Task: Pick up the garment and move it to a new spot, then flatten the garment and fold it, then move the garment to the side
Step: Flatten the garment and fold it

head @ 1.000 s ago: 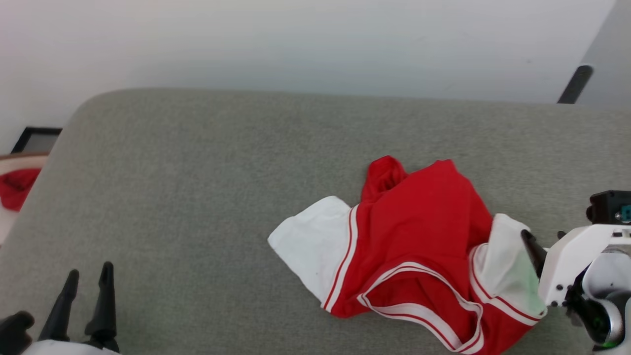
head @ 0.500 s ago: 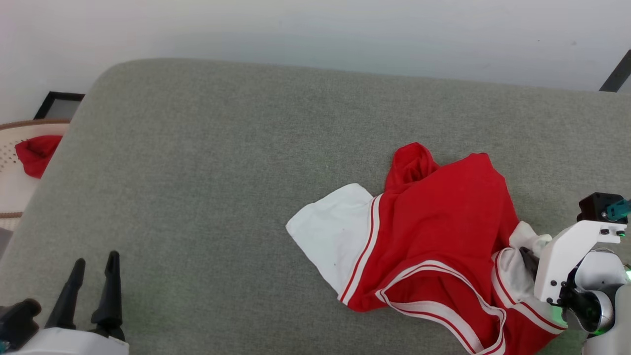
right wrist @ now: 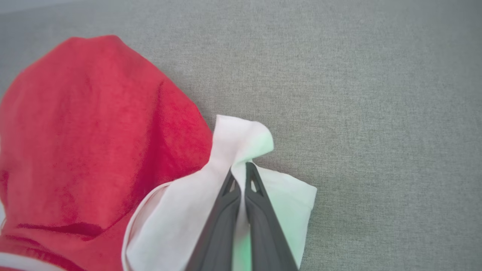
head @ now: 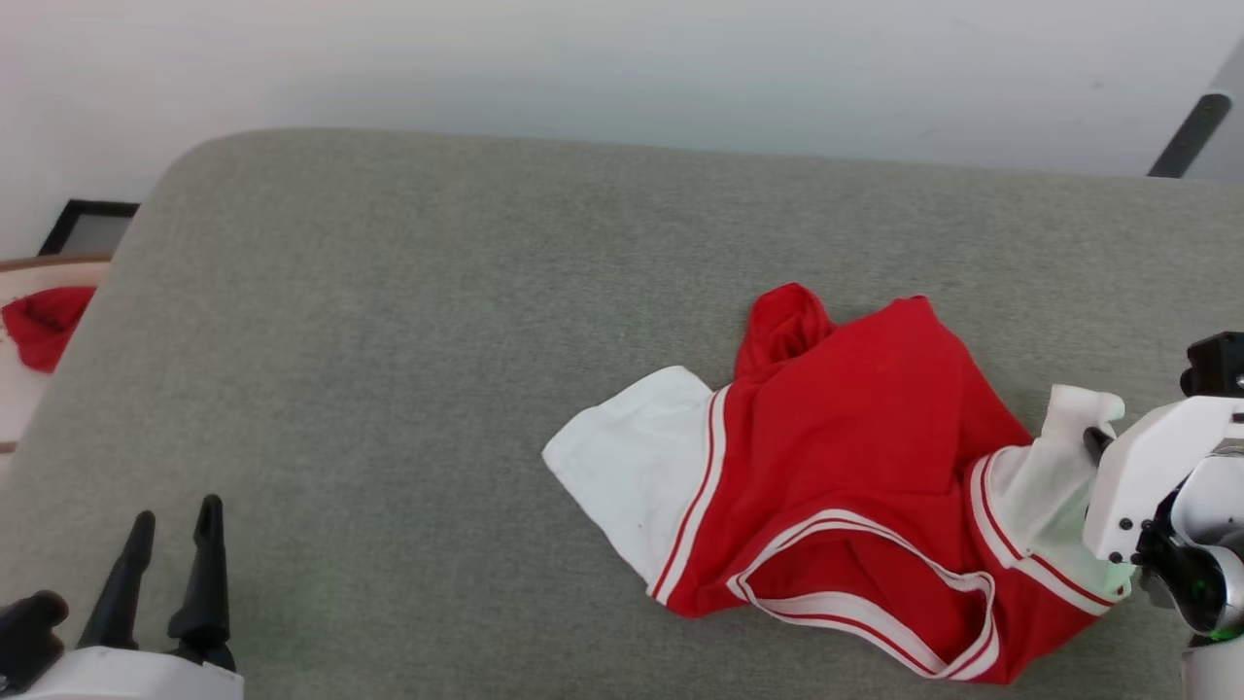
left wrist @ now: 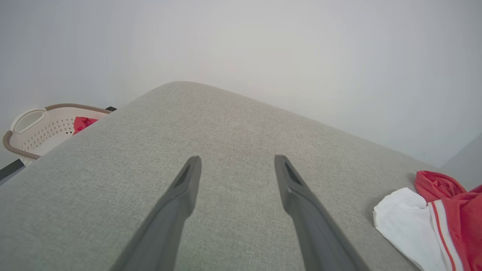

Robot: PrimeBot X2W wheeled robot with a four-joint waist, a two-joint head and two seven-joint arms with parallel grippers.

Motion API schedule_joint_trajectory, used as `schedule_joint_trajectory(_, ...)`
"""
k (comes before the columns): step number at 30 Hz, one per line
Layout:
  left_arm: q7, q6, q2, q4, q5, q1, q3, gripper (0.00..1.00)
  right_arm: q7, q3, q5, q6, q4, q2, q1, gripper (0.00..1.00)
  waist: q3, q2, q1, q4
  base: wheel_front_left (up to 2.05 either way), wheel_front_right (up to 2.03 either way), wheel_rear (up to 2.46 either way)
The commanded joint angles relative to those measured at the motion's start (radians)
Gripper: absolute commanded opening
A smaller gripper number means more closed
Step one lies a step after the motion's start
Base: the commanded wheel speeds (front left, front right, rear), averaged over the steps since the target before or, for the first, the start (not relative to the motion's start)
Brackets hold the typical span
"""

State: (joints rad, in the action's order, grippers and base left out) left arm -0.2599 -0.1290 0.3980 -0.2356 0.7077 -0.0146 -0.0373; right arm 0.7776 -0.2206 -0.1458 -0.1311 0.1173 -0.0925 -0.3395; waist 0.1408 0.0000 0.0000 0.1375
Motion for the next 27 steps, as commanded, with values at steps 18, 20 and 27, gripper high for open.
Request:
schedule_joint_trajectory(18, -0.005, -0.003, -0.001, 0.017, -0.003, 0.036, -0.035, 1.0, -0.119, -0.171, -0.07, 0.001, -0.074, 0.039, 0.248, 0.23, -0.039, 0.0, 0.0, -0.115, 0.0, 0.0, 0.0)
schedule_joint_trajectory(20, -0.005, -0.003, 0.0, 0.018, -0.003, 0.036, -0.036, 1.0, -0.131, -0.174, -0.061, 0.001, -0.052, 0.039, 0.263, 0.72, -0.041, 0.0, 0.0, -0.123, 0.0, 0.0, 0.0)
schedule_joint_trajectory(27, -0.005, -0.003, 0.007, 0.018, -0.003, 0.037, -0.031, 1.0, -0.158, -0.155, -0.065, 0.001, -0.011, 0.042, 0.246, 1.0, -0.049, 0.0, 0.0, -0.14, 0.0, 0.0, 0.0)
